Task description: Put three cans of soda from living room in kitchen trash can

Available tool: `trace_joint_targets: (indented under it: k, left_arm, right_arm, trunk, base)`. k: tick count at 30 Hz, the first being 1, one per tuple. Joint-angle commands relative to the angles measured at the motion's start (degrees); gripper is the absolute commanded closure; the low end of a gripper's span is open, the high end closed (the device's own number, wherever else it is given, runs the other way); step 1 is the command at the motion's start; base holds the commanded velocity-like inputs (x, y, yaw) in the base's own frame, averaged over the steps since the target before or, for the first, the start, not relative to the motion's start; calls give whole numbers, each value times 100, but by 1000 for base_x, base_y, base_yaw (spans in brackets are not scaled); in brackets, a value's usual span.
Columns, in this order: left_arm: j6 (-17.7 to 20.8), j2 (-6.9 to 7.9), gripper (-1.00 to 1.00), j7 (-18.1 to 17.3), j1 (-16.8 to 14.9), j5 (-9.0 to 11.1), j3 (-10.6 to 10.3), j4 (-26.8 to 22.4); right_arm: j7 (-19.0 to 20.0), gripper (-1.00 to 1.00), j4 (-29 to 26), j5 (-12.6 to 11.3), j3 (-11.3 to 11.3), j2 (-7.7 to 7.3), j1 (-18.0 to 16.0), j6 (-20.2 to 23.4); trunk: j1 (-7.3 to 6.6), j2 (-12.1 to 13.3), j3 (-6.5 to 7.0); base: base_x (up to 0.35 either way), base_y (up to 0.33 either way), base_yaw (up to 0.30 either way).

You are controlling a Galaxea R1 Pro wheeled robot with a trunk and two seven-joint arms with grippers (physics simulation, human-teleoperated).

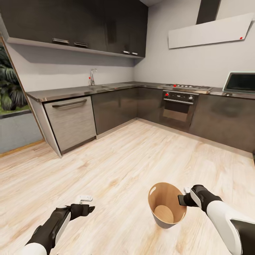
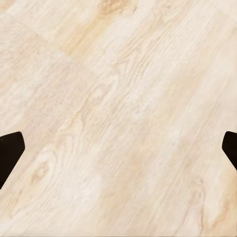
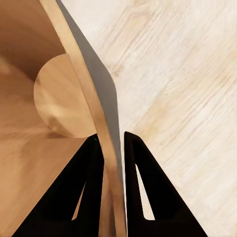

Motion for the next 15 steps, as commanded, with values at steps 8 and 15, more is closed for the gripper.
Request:
trace_joint_targets:
  k: [8,15]
  left_arm:
    - [-53,-1,-100,1,0,-8,0,31]
    - [-71,-1,-100,4,0,-13,0,51]
  right_arm:
    - [30,100,3,-70,-38,8,1,-7]
    - [34,100,5,-72,-40,7,2,-9]
  trunk:
    - [0,0,-2]
    - [0,0,-2]
  base:
    - [0,0,222]
    - [0,0,241]
